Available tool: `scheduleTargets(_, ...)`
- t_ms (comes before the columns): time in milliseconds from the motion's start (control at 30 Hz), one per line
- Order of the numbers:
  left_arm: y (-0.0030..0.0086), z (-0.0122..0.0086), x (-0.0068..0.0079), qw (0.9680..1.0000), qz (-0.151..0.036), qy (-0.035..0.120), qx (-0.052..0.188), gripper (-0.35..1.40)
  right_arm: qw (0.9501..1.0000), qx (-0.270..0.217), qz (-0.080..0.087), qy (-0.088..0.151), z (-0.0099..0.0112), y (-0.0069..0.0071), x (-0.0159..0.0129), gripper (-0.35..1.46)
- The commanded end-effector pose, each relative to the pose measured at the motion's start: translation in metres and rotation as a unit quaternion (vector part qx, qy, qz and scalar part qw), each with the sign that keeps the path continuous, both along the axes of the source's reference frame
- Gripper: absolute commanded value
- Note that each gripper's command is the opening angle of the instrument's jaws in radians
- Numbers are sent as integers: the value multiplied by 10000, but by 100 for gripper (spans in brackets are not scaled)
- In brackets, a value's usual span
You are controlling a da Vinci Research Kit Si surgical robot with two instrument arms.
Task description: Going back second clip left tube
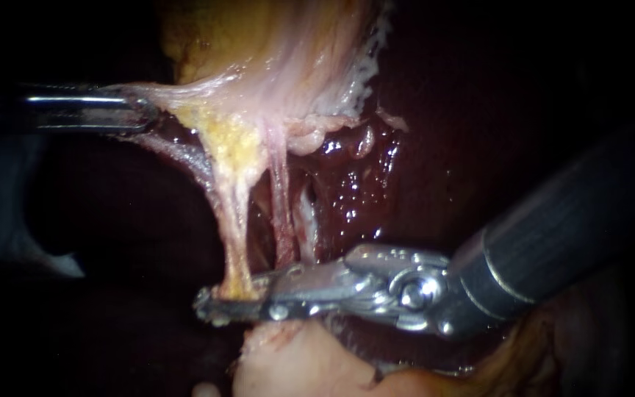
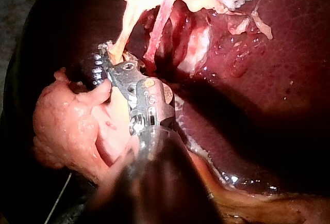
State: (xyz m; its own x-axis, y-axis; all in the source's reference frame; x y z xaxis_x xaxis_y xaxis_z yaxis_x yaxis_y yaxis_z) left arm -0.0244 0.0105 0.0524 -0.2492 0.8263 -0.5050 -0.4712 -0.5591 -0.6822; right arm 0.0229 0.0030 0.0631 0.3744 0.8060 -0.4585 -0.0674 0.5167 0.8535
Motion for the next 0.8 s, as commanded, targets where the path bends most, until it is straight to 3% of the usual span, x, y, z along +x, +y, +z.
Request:
scheduleTargets(33, 0, 0, 0, 10000, 1, 2, 0, -35, 10000, 9, -20, 14, 0, -1, 0, -35)
scheduleTargets(167, 0, 0, 0, 10000, 1, 2, 0, -35, 9999, 32, -87, 58, 1, -2, 0, -29)
scheduleTargets(300, 0, 0, 0, 10000, 1, 2, 0, -35, 9999, -54, -67, 142, 2, -4, 2, 24)
scheduleTargets(400, 0, 0, 0, 10000, 0, 2, 0, -35, 9996, -139, -19, 226, 4, -2, 5, 39)
scheduleTargets(567, 0, 0, 0, 10000, 0, 2, 0, -35, 9987, -452, 85, 224, 7, 1, 7, 46)
scheduleTargets(700, 0, 0, 0, 10000, -1, 3, 0, -35, 9947, -989, 254, 97, 16, 10, 6, 49)
scheduleTargets(800, 0, 0, -1, 10000, -2, 3, -1, -35, 9927, -1171, 291, 57, 24, 16, 1, 49)
